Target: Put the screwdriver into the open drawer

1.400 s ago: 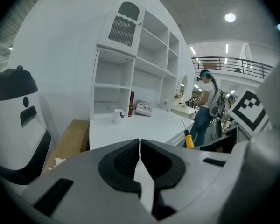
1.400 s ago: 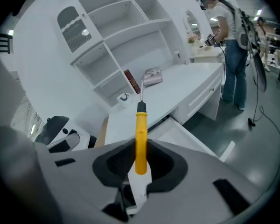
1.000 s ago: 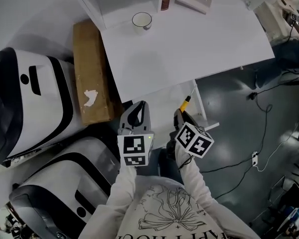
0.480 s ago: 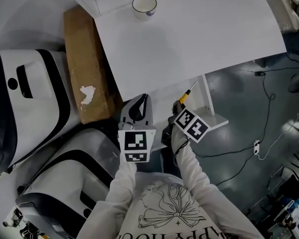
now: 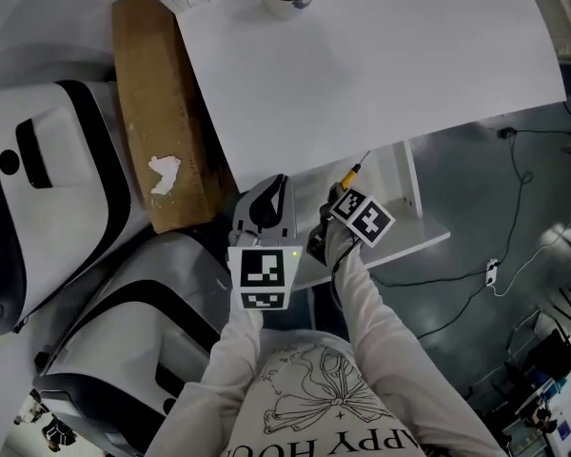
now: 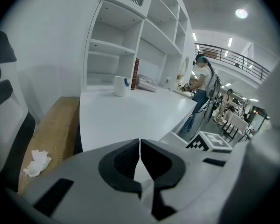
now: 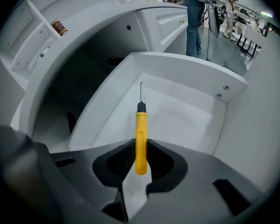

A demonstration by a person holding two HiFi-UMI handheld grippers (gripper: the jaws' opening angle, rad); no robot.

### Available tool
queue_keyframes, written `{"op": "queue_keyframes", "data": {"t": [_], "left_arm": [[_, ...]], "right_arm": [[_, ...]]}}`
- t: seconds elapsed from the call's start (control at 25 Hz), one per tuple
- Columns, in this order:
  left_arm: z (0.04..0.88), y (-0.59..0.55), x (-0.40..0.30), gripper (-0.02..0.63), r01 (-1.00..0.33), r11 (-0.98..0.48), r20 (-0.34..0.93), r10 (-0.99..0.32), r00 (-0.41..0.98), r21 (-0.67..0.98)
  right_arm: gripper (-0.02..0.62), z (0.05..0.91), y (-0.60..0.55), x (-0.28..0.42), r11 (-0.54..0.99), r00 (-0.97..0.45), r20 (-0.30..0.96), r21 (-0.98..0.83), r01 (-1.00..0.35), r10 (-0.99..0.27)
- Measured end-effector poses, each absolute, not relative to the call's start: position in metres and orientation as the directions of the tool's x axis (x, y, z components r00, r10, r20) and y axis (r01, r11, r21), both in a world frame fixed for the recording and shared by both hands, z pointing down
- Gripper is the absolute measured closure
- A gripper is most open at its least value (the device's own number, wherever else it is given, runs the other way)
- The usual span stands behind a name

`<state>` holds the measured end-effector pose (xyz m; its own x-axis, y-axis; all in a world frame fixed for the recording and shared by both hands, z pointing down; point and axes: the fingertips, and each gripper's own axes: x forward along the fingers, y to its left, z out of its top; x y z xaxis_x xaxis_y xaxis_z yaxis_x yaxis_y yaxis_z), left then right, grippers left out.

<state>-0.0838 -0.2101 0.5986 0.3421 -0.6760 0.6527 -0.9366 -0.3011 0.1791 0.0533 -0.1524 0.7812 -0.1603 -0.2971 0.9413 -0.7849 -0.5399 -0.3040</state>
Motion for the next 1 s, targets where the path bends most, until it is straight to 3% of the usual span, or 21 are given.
{"op": "queue_keyframes", "data": {"t": [0.68,0.76,1.0], "left_arm": [[0.616,-0.198,-0.089,0.597,-0.947,-0.255,0.674,-0.667,0.318,0.194],[0.614,-0.197,-0.089,0.597,-0.949,-0.248,0.671,-0.672,0.312,0.192],[0.6,-0.196,-0.08,0.597,-0.953,-0.237,0.653,-0.694,0.302,0.189]], "right_arm": [[0.519,0.833,-0.149,0.043,-0.519,-0.225,0.959,-0.284,-0.807,-0.174],[0.488,0.829,-0.15,0.042,-0.505,-0.237,0.952,-0.303,-0.808,-0.192],[0.479,0.79,-0.164,0.05,-0.469,-0.255,0.92,-0.373,-0.8,-0.298]]}}
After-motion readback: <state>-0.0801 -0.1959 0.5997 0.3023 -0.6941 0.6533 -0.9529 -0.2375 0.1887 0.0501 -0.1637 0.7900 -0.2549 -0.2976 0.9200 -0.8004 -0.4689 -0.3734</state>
